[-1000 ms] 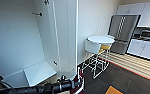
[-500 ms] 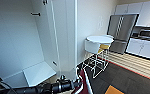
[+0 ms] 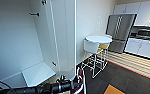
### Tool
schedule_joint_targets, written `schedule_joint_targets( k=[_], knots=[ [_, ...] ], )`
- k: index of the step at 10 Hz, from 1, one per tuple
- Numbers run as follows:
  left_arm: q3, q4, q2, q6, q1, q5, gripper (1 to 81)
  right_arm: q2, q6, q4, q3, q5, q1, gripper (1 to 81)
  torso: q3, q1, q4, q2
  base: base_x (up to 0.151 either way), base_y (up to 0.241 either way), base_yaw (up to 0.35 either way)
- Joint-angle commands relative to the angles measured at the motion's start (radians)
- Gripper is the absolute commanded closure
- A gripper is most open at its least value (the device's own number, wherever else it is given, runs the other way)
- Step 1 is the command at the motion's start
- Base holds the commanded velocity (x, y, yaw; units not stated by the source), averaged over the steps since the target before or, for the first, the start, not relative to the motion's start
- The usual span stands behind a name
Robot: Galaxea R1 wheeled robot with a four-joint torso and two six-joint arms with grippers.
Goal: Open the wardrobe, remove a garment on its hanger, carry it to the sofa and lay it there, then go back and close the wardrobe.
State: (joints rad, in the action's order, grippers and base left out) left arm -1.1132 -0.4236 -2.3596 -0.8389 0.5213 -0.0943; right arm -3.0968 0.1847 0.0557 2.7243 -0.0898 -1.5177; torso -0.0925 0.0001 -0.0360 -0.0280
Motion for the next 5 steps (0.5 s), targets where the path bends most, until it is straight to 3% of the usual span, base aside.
schedule_joint_targets(
  k=[1, 5],
  knots=[
    [0.065, -0.040, 0.003, 0.020, -0.166, -0.108, 81.1, -0.007, -0.001, -0.005, -0.005, 0.048, 0.041, 1.0, 0.000, 0.000, 0.000, 0.000, 0.000, 0.000, -0.214],
    [0.073, -0.040, 0.009, 0.020, -0.166, -0.108, 81.1, -0.007, 0.001, -0.005, -0.005, 0.047, 0.040, 1.0, 0.000, 0.000, 0.000, 0.000, 0.000, 0.000, -0.214]
  ],
)
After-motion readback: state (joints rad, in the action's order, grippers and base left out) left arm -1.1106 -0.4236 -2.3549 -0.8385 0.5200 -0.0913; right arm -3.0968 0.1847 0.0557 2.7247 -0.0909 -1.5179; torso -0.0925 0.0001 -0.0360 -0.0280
